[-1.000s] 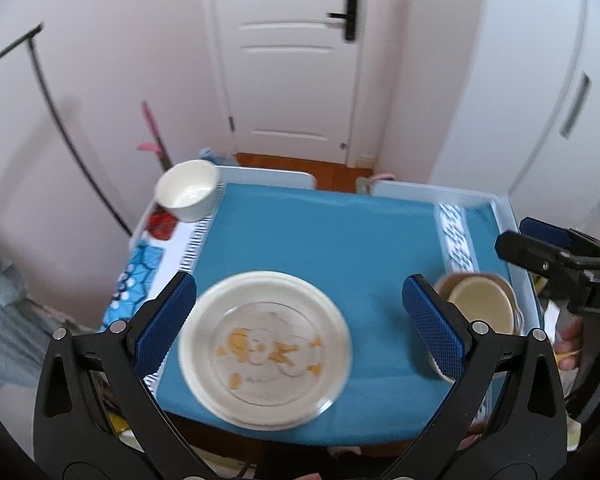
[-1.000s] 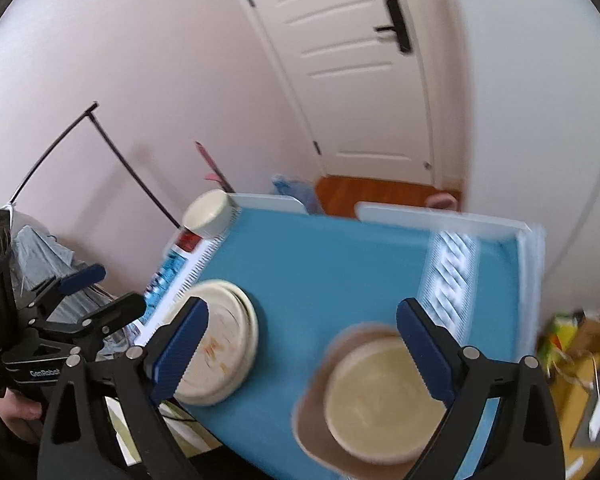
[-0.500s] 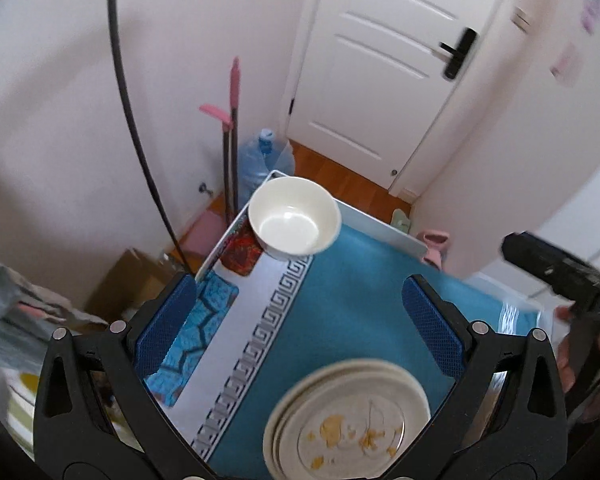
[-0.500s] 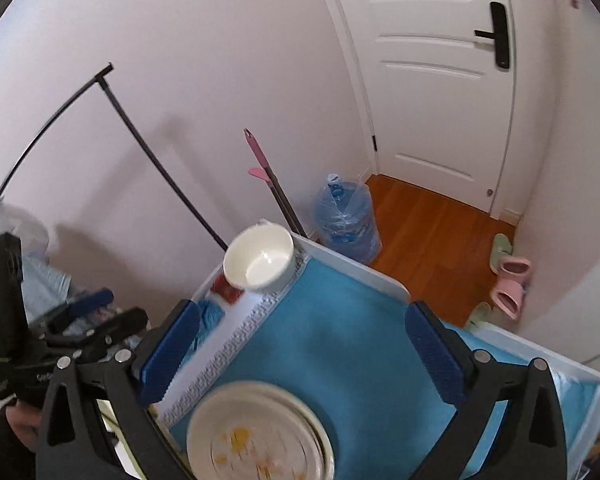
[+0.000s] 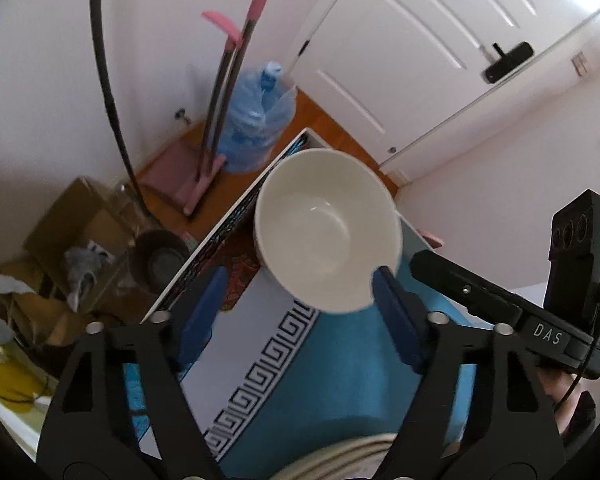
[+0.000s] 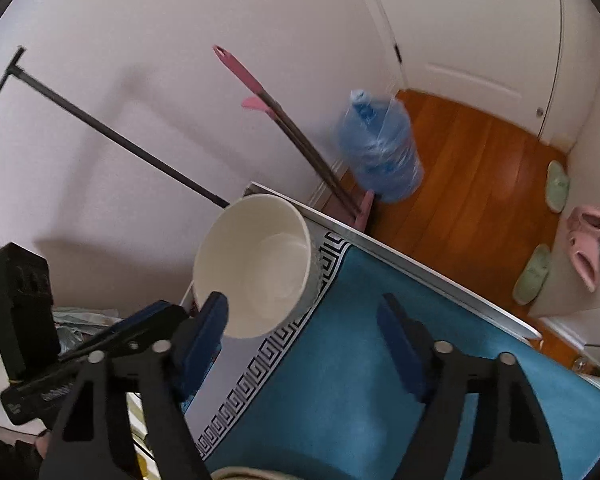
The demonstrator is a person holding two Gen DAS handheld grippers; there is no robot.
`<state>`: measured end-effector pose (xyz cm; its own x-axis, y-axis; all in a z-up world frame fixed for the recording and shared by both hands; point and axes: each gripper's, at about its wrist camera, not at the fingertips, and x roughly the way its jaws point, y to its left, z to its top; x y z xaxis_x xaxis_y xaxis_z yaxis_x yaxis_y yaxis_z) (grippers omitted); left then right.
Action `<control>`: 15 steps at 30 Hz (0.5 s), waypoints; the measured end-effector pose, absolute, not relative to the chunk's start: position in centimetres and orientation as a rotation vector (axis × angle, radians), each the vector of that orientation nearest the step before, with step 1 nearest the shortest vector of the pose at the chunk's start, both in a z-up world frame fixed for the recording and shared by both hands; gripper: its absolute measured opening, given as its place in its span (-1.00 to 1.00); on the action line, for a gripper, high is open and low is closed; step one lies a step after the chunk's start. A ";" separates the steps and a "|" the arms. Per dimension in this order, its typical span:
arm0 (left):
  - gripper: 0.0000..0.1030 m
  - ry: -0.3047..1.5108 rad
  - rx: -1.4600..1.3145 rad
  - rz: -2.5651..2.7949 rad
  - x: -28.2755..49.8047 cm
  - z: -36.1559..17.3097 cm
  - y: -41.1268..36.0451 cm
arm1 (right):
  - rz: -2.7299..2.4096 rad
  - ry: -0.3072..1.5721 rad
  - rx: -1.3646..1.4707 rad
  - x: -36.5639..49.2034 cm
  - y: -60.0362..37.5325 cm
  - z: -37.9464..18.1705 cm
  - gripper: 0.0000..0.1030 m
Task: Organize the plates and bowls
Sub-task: 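Open the right gripper and grasp the small white bowl rim, then carry the white bowl with the right gripper and lower it into the cream bowl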
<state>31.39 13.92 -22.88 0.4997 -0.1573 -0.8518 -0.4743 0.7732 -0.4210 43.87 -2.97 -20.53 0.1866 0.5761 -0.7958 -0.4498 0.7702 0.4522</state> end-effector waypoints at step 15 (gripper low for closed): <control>-0.59 1.091 -0.658 0.256 33.5 -26.3 14.8 | 0.789 1.213 0.137 46.7 -0.4 -24.1 -0.58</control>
<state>33.53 14.83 -26.32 0.4560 -0.1214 -0.8817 -0.5005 0.7842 -0.3668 46.68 -0.39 -24.09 0.1242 0.6086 -0.7837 -0.4699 0.7317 0.4938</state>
